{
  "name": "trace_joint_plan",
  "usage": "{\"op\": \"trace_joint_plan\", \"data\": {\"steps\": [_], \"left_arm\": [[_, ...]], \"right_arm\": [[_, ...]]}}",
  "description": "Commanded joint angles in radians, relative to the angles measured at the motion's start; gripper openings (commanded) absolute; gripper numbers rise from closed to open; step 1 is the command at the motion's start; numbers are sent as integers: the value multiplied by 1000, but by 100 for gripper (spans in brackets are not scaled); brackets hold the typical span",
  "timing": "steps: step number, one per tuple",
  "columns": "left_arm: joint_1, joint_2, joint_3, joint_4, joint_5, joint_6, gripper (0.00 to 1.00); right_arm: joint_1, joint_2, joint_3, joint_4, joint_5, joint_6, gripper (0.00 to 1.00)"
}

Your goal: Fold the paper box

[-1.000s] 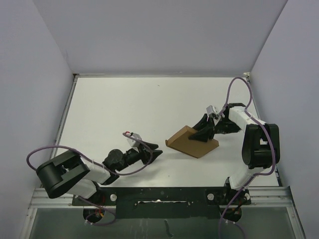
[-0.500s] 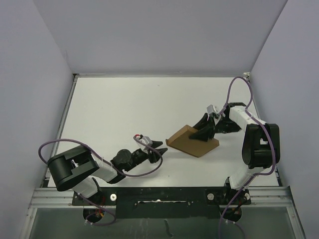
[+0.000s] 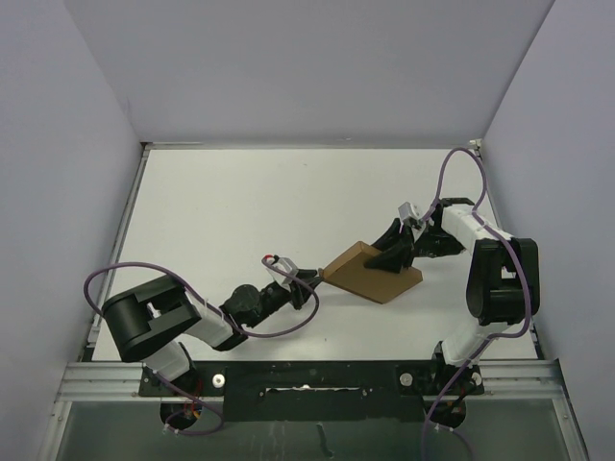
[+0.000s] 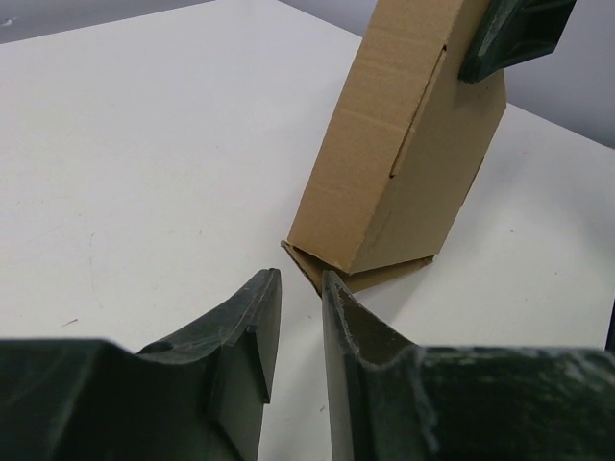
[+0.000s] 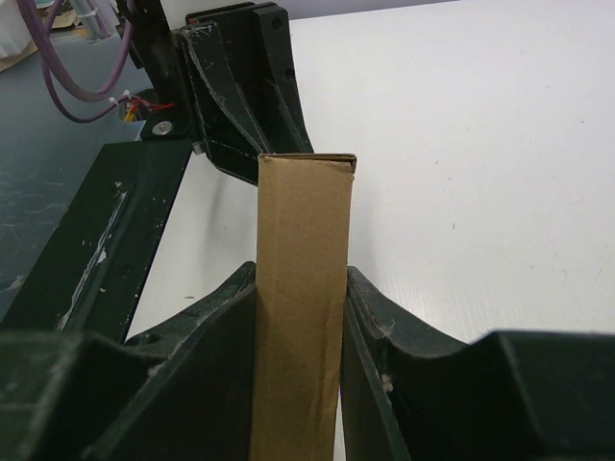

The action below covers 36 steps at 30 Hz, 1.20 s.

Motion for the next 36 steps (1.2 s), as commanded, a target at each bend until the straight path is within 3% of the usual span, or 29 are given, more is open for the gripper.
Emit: {"op": "trace_joint_plan", "data": {"steps": [1,12,30,33,36], "left_arm": [[-4,21,28,110,-23,-2,20],[-4,48,33,108,0,32,0],[-4,102,47,92,-27,82,0],[-4,109,38,108,-23,86,0],[-4,105,33,108,-15,95,0]], "right_arm": [[4,2,33,-49,-134,-140,17],[3,25,50,-48,-137,-115,16],[3,95,163,-48,-39,80,14],[-1,73,189,6,16,202,14],[13,-12,159,238,87,473,14]]}}
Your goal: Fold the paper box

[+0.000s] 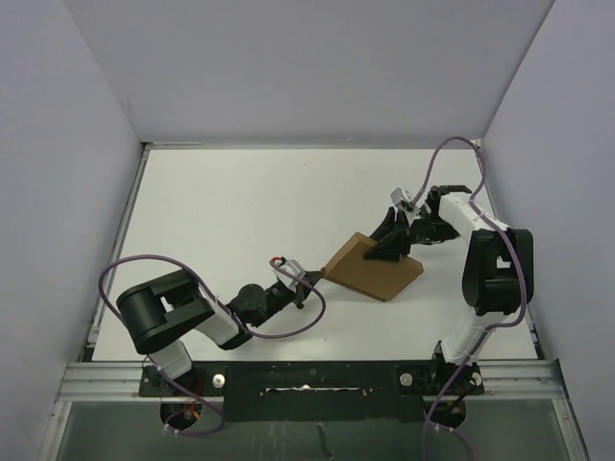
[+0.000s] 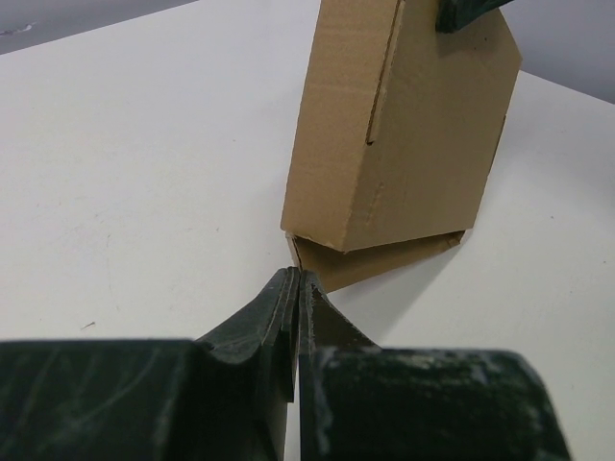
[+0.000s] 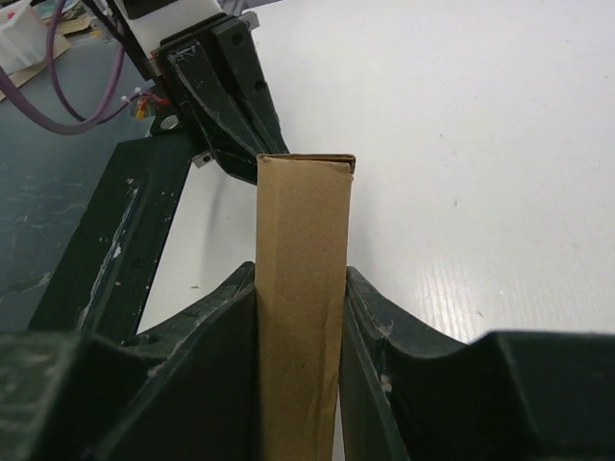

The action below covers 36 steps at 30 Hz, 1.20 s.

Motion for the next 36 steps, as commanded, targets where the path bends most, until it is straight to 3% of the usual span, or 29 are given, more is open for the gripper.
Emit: {"op": "trace_joint_plan", "data": {"steps": [1,4,6,16,26,36], "left_arm": [[-2,17,4,73,11,26,0],[-2,14,0,73,16,39,0],[-1,14,-4,73,18,48,0],[-1,21,-22,51,4,107,0],[5,15,-38,62,21,168,0],[19,-34,-8,-60,97,243,0]], "right_arm": [[21,-147,-8,319,72,406,14],[63,-263,-93,626,185,740,14],[96,-297,-130,717,221,848,14],[86,-275,-184,864,218,1013,12],[-1,-293,-257,902,129,973,10],[-10,-302,-315,1053,105,1111,8]]}}
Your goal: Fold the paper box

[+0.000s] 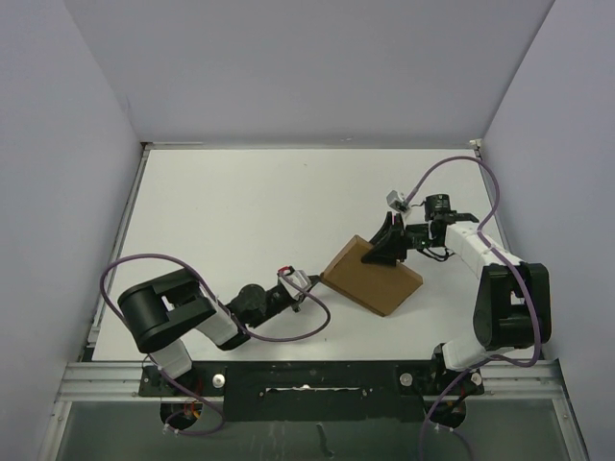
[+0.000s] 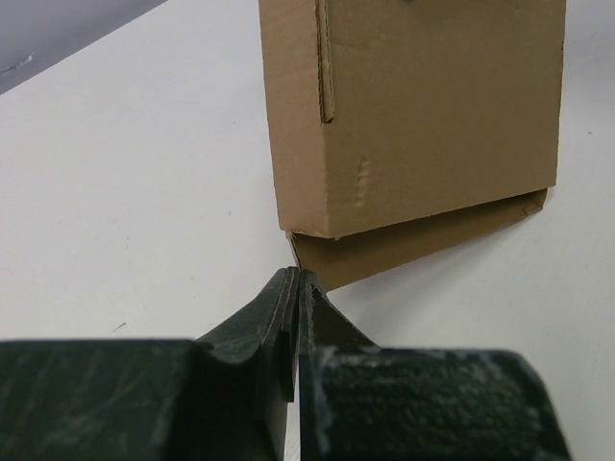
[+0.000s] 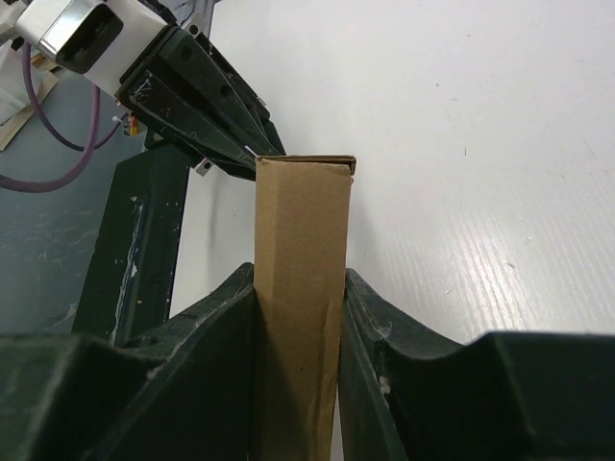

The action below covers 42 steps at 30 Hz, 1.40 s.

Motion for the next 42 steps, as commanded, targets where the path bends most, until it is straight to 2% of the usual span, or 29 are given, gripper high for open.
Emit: {"op": "trace_joint_plan", "data": {"steps": [1,9,16,31,42], "left_arm": [[11,-50,13,-45,28,64,0],[18,-91,23,-122,41,137,0],[24,-125,47,-191,54,203,0],[84,-203,88,-335,152,272,0],[85,-227,136,-438,154,333,0]], "right_arm": [[-28,-25,-15,112,23,27,9],[-55,-14,-55,196,19,114,8],[-61,-33,-129,391,38,296,4],[-85,-32,-237,719,35,601,3],[-88,-1,-271,856,70,764,3]]}}
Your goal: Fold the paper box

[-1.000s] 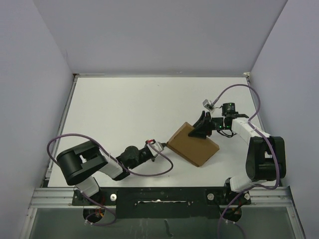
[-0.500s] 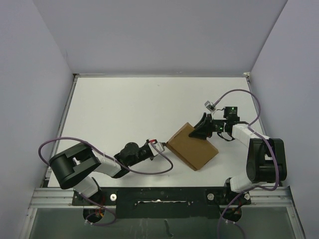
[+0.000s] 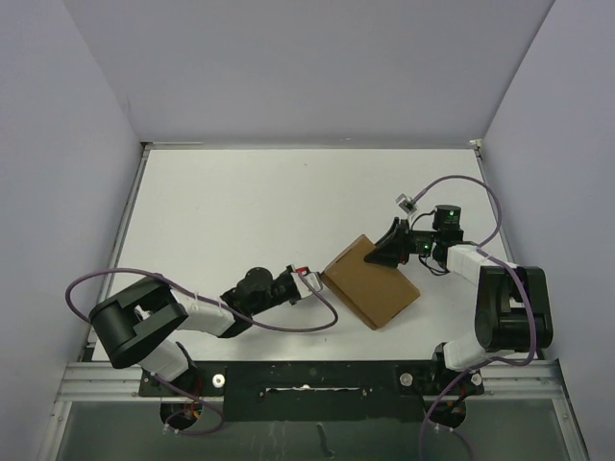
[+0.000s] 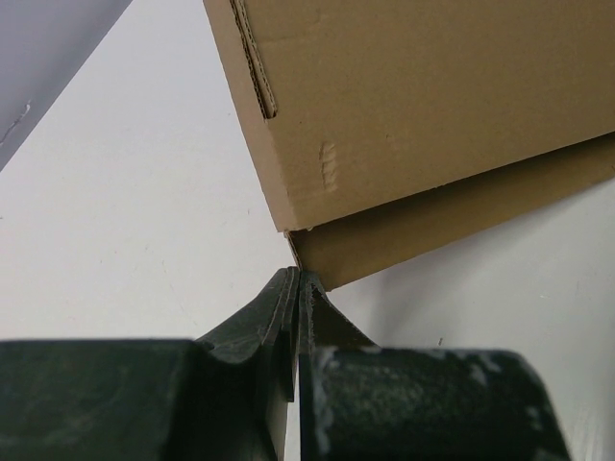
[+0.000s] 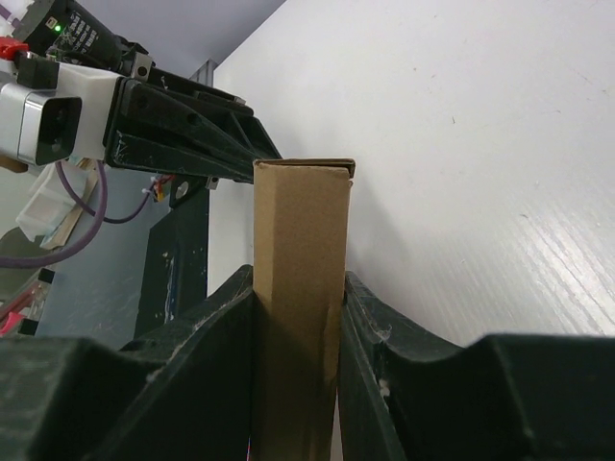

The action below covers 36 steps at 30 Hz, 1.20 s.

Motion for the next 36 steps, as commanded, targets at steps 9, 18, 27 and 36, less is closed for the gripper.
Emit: {"op": "trace_joint_plan", "data": {"steps": [9,18,27,36], "left_arm": [[16,-92,41,-77,-18,76,0],[15,-101,78,-154,-5,85,0],[23,-125,135,-275,42,76,0],[29,-140,185,-383,58,63,0]], "right_arm": [[-28,43,-24,199,100,145,3],[-26,57,-26,233,98,194,2],[-23,77,-14,230,102,229,2],[-23,106,2,210,111,261,1]]}}
